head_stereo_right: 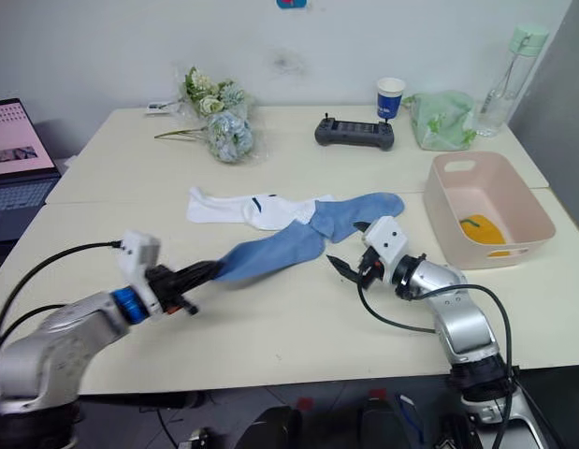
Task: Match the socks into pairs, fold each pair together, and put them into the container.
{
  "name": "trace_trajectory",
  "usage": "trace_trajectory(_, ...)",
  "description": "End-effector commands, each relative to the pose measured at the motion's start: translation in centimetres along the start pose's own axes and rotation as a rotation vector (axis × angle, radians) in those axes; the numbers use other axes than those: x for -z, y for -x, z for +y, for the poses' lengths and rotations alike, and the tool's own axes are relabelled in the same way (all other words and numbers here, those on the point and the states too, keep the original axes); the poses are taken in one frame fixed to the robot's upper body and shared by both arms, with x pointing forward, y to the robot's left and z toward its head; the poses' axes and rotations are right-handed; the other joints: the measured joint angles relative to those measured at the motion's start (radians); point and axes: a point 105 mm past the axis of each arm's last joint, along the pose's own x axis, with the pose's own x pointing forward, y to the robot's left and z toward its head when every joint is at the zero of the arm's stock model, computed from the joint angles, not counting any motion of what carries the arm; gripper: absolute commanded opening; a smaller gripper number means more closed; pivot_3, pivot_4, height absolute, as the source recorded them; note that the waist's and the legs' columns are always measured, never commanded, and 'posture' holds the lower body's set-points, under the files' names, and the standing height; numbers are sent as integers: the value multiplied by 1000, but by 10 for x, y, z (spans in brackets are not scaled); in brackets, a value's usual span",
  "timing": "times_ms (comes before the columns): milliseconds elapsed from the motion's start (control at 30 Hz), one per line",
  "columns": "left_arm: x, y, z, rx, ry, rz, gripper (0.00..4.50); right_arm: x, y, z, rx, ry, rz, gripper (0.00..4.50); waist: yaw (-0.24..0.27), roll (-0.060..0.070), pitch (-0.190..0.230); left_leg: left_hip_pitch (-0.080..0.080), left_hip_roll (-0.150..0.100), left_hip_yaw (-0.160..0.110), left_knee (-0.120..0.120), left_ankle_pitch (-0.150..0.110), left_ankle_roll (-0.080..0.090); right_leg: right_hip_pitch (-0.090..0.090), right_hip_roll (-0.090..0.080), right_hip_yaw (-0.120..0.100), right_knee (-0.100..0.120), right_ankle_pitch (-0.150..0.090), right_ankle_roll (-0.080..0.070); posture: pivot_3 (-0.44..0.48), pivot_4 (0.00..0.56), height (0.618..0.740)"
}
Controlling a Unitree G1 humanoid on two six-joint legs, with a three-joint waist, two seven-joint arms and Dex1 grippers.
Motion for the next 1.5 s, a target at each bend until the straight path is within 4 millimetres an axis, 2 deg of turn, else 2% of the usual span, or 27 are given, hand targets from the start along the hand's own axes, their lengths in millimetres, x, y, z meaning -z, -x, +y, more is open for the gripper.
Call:
trace_trajectory(33, 8, 26, 2, 12, -45, 84, 30, -13, -4, -4, -19, 23, -51, 4500, 0, 0, 0, 0, 0, 0, 0, 0, 0, 0, 0, 0, 0, 0, 0, 0, 150, 740)
trace_trajectory(133, 14, 31, 15, -47, -105, 121, 30, -11, -9, -3, -44, 15, -39, 4500, 11, 1, 1, 0, 0, 0, -1, 0, 0, 0, 0, 0, 0, 0, 0, 0, 150, 740)
trace_trajectory(233, 12, 20, 26, -102, -117, 72, 30, 4, -30, 8, -112, -11, 51, 4500, 17, 1, 1, 1, 0, 0, -1, 0, 0, 1, 0, 0, -1, 0, -1, 0, 150, 740)
trace_trajectory(333, 19, 11, 24, -94, -144, 80, 30, 12, -46, 20, -159, -52, 119, 4500, 15, 1, 0, 0, 0, 0, -1, 0, 0, 0, 0, 0, -1, 0, -1, 0, 150, 740)
trace_trajectory(400, 19, 8, 26, -110, -146, 66, 30, 8, -56, 31, -211, -87, 127, 4500, 14, 1, 1, 0, 0, 1, -2, 0, 0, 0, -1, 0, -2, 0, -1, 0, 150, 740)
trace_trajectory(633, 18, 4, 22, -102, -154, 56, 30, 4, -84, 40, -227, -235, 187, 4500, 7, 1, 0, 1, 1, -1, -2, 0, 0, -1, -2, 0, 0, 1, -1, 0, 150, 740)
trace_trajectory(733, 17, 5, 22, -103, -158, 55, 0, 8, -91, 39, -216, -225, 207, 3932, 7, 1, 0, 0, 1, -1, -3, 0, 0, -1, -2, -1, -1, 1, -1, 0, 150, 740)
trace_trajectory(933, 17, 6, 22, -111, -159, 59, 0, 7, -96, 44, -234, -246, 197, 1842, 2, 1, 1, 1, 1, -1, -3, 0, 0, -1, -2, 0, -1, 1, -1, 0, 150, 740)
trace_trajectory(1100, 17, 3, 19, -104, -159, 58, 0, 2, -93, 45, -239, -301, 184, 35, -4, 1, 1, 1, 1, -1, -3, 0, 0, -1, -2, 0, 0, 1, -1, 0, 150, 740)
trace_trajectory(1267, 12, -8, 7, -48, -171, 44, 0, -5, -74, 33, -212, -319, 174, 35, 0, 1, 1, 0, 0, -1, -3, 0, 0, -1, -2, -1, -1, 1, -1, 0, 150, 740)
trace_trajectory(1333, 7, -17, -1, -13, -184, 32, 0, -5, -56, 28, -201, -328, 182, 35, 5, 1, 0, 0, 0, -1, -3, 0, 0, -1, -2, -1, -1, 1, -1, 0, 150, 740)
trace_trajectory(1500, 2, -51, -23, 78, -204, 13, 0, 9, -6, 20, -140, -365, 252, 35, 21, 1, 0, 0, -1, -1, -3, 0, 0, 0, -2, -1, -2, 1, -1, 0, 150, 740)
